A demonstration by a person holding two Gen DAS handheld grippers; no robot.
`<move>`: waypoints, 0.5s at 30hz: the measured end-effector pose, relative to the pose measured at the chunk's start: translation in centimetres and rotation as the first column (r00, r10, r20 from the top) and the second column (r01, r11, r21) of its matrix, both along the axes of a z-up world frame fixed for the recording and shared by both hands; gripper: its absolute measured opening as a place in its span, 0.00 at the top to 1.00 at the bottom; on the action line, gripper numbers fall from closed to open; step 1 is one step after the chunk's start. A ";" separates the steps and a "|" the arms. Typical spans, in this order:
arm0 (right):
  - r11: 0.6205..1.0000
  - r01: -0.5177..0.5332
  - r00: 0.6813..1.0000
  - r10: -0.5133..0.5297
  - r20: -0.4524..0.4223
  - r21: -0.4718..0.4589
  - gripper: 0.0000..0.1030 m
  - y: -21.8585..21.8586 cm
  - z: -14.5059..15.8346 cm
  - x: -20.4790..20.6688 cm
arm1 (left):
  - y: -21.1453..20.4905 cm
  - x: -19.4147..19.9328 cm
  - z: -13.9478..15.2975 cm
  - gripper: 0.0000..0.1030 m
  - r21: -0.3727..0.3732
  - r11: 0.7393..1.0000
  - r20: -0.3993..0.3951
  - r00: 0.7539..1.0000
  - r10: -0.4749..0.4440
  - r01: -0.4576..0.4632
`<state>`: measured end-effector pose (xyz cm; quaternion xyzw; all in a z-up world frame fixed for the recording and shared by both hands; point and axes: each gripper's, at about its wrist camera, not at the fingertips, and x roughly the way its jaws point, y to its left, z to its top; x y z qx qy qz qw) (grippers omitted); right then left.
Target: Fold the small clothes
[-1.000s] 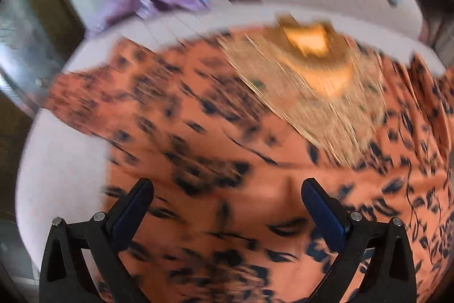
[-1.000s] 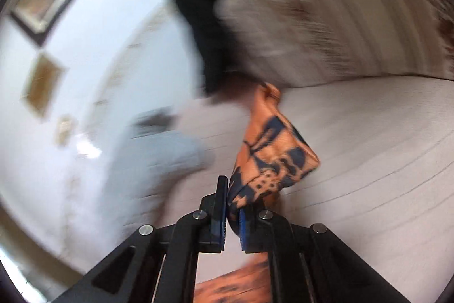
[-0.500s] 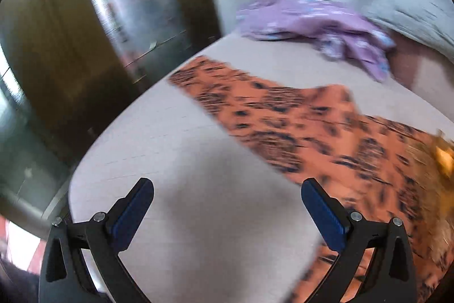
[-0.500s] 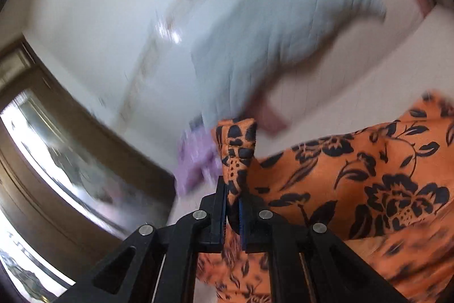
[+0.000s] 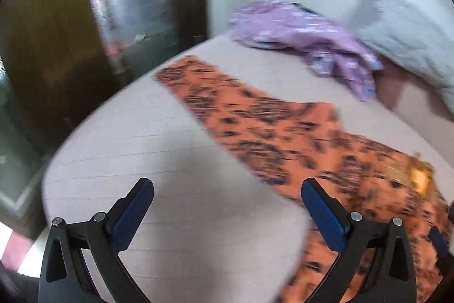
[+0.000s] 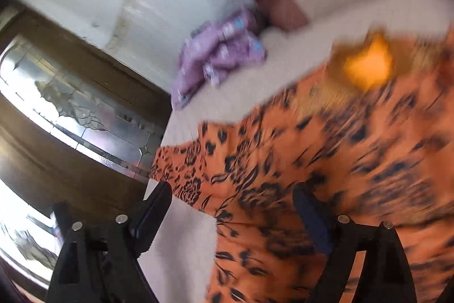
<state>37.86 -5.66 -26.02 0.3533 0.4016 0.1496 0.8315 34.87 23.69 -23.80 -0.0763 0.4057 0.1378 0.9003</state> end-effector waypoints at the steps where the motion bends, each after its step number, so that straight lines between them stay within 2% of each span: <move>1: 0.999 0.011 1.000 -0.011 0.013 -0.032 0.15 -1.8 1.1 -0.9 | -1.0 0.0 0.1 0.00 -0.024 0.999 0.016 0.999 -0.044 0.045; 3: 0.994 0.044 0.999 -0.041 0.031 -0.096 0.24 -5.2 2.5 -2.4 | -3.2 0.0 0.2 0.00 -0.047 0.990 0.053 0.990 -0.128 0.131; 4: 0.989 0.063 0.998 -0.059 0.029 -0.131 0.33 -6.7 2.6 -3.1 | -4.0 0.1 0.3 0.00 -0.057 0.985 0.063 0.985 -0.158 0.162; 7: 0.970 0.135 0.991 -0.137 0.002 -0.200 0.44 -11.2 1.3 -4.6 | -7.5 1.5 -0.6 0.04 -0.131 0.947 0.067 0.956 -0.285 0.292; 8: 0.966 0.166 0.985 -0.174 -0.021 -0.196 0.49 -12.8 0.3 -5.1 | -8.4 2.2 -1.2 0.11 -0.153 0.934 0.060 0.947 -0.317 0.322; 9: 0.962 0.196 0.977 -0.208 -0.044 -0.187 0.50 -14.0 -0.5 -5.4 | -9.0 2.5 -1.6 0.22 -0.166 0.927 0.048 0.941 -0.334 0.338; 10: 0.955 0.240 0.963 -0.256 -0.080 -0.173 0.52 -15.5 -1.8 -5.6 | -9.5 3.2 -2.5 0.29 -0.181 0.920 0.024 0.936 -0.350 0.349; 11: 0.951 0.263 0.953 -0.283 -0.112 -0.162 0.57 -16.7 -2.5 -5.6 | -10.0 4.2 -3.8 0.41 -0.196 0.915 -0.015 0.932 -0.363 0.353; 12: 0.945 0.290 0.938 -0.312 -0.151 -0.151 0.60 -17.9 -3.2 -5.4 | -10.2 4.7 -4.4 0.46 -0.201 0.914 -0.034 0.930 -0.367 0.353; 15: 0.927 0.361 0.912 -0.373 -0.170 -0.098 0.62 -20.8 -4.1 -4.8 | -11.0 6.2 -6.2 0.46 -0.220 0.911 -0.073 0.925 -0.372 0.349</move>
